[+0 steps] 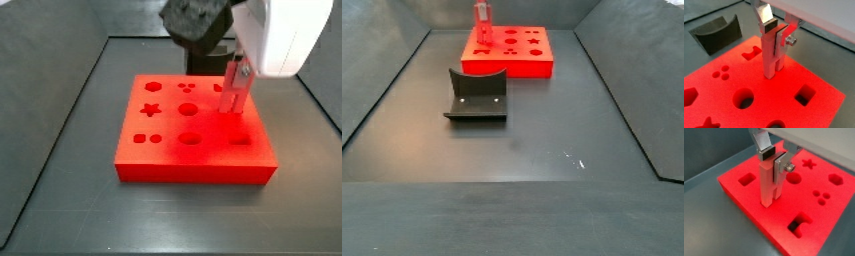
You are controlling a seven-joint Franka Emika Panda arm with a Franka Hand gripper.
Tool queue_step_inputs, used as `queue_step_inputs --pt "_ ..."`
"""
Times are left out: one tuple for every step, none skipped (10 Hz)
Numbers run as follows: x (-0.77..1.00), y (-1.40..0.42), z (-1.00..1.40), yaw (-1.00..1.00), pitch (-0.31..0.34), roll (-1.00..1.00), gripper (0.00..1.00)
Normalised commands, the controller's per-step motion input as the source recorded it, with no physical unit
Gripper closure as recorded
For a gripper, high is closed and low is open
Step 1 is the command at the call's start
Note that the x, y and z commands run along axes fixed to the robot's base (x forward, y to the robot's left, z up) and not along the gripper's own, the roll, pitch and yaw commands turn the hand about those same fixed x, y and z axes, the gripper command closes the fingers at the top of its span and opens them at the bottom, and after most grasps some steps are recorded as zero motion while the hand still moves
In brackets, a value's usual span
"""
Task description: Insert the double-square object.
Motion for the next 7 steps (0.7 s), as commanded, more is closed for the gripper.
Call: queue_step_inputs --pt "0.13 0.02 -0.71 -0.18 0.000 0.00 1.00" --pt "0.09 0.01 -0.81 -0.20 0.014 0.00 1.00" --pt "0.04 0.02 -0.83 -0.19 0.027 0.00 1.00" --pt "0.03 0.01 -0.74 -0.19 0.024 0.00 1.00" --pt "0.00 0.09 -0.26 -0.13 0.050 0.08 1.00" --pt "0.00 0.00 0.00 0.00 0.000 0.03 1.00" --pt "0.00 0.00 0.00 0.00 0.000 0.00 1.00"
